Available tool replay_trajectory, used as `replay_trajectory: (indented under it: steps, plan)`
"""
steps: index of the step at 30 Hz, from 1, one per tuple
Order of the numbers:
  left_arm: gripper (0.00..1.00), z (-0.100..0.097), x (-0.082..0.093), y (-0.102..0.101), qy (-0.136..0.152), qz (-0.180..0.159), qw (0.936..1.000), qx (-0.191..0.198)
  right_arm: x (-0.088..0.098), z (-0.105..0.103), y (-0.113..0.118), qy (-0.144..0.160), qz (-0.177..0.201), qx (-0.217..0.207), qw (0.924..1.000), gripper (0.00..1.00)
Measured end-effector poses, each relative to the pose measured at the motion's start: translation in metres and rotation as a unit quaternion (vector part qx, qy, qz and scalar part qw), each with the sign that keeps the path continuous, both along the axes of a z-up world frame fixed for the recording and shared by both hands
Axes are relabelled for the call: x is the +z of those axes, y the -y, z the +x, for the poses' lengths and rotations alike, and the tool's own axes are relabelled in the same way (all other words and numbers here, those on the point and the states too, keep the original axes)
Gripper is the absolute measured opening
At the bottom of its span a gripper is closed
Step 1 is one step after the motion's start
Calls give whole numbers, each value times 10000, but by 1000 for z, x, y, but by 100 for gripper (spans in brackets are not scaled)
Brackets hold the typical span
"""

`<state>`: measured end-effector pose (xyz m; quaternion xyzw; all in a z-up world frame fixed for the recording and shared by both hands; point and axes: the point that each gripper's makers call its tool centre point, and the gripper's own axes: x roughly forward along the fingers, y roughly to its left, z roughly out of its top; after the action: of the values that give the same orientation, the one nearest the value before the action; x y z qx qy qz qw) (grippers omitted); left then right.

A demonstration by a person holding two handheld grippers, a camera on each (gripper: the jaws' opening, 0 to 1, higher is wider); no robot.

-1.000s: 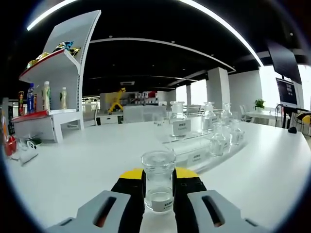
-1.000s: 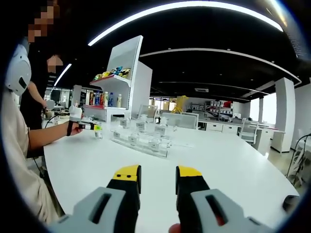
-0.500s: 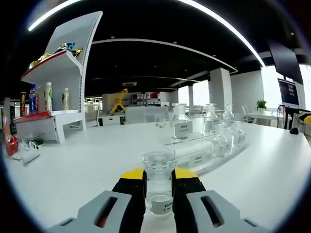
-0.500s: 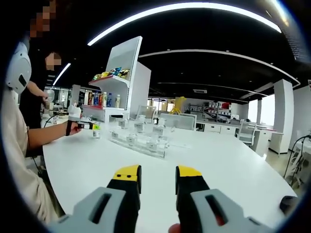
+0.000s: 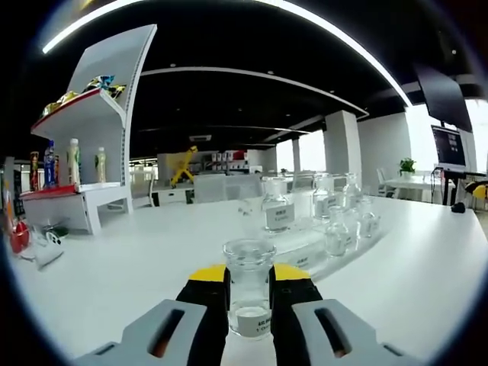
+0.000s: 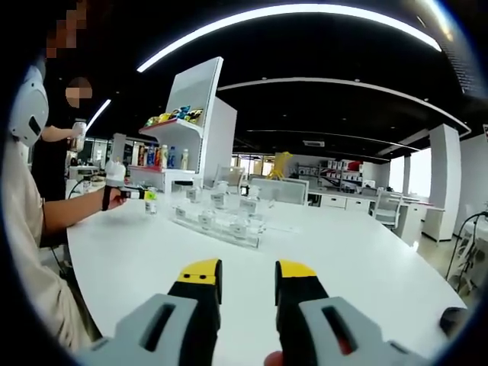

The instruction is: Identify the label on the chemical reagent bottle, grasp the chemical reagent bottle, and place it in the designated position on the reagent rack

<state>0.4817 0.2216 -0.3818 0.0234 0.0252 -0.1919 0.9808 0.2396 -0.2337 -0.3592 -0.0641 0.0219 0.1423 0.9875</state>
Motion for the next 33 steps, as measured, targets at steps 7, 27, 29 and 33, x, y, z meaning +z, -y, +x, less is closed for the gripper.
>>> replay_trajectory:
  steps: [7,27,29,33]
  plan:
    - [19,5,4,-3,11,-16,10000,-8,-1,1,-9,-3,-7,116,9999,27]
    - [19,-3,32,13,207,-133,9995,-172,-3,2,-16,-42,10,207,9998,27]
    - [19,-3,34,15,213,-152,9995,-197,-4,2,-17,-48,4,212,9998,27]
    - [19,-1,41,21,263,-110,9993,-259,-5,2,-18,-59,13,217,9997,27]
